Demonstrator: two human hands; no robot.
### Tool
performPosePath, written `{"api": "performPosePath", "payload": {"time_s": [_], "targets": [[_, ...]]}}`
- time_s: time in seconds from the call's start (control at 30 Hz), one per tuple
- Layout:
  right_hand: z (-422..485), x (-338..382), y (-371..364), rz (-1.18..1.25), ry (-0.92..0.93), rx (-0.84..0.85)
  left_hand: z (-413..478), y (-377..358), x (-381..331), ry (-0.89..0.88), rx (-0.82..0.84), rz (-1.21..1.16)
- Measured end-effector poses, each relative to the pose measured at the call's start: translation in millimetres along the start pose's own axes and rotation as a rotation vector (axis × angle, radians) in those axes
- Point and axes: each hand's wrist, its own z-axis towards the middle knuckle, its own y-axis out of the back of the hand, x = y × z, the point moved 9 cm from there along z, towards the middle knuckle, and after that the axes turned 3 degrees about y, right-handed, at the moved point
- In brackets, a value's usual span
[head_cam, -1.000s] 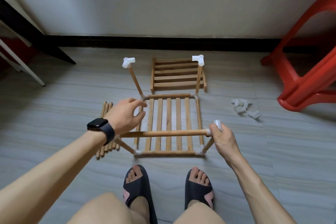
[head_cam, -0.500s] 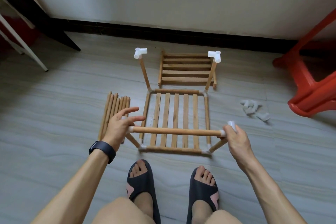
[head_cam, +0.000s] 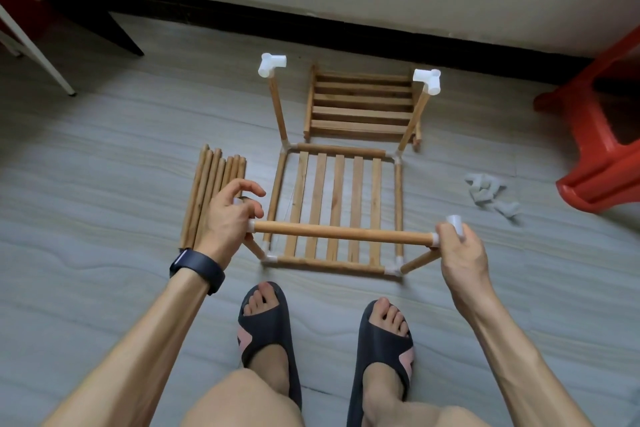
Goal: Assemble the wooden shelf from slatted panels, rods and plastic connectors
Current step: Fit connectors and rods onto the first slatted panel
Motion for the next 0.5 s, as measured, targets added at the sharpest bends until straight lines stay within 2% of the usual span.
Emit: {"api": "performPosePath", "payload": {"time_s": [0.17,0.37,0.5], "targets": [[7.3,-11.6,-6.9,0.005,-0.012,0.034,11.8,2.8,-5.1,-0.014,0.021,0.039],[7.0,-16.8,-12.7,0.332,-0.137,0.324,13.6,-0.2,-4.6,0.015,0.055,0.054],[4.8,-12.5,-7.2,0.427,-0.145,0.292,11.7,-0.5,-6.0,0.022,0.050,0.056]]}}
